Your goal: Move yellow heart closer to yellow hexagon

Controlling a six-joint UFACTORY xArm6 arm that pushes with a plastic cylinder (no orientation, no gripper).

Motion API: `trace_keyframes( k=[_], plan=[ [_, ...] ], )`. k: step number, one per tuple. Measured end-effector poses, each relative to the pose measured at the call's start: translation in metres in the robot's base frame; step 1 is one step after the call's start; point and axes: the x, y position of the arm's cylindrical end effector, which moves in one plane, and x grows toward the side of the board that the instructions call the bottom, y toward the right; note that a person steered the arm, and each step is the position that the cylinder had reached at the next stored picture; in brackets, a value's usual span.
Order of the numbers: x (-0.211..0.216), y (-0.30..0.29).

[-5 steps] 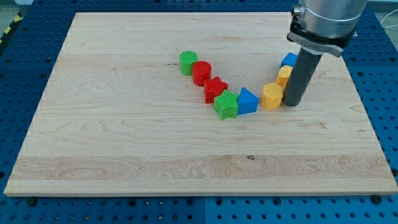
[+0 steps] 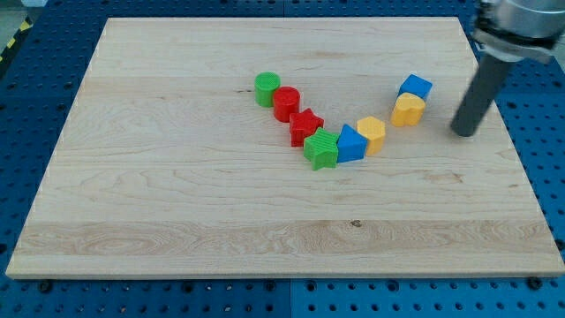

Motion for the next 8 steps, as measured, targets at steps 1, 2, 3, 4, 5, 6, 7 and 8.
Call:
trace_keyframes(
  k=[1,2,3,4,5,6,7,8],
  plan=[
    [-0.003,0.030],
    [-0.014,0.031],
    [-0.016,0.031],
    [-0.016,0.028],
    [-0.016,0.024],
    [-0.016,0.014],
    [-0.016,-0.002],
    [-0.018,-0.022]
  ],
)
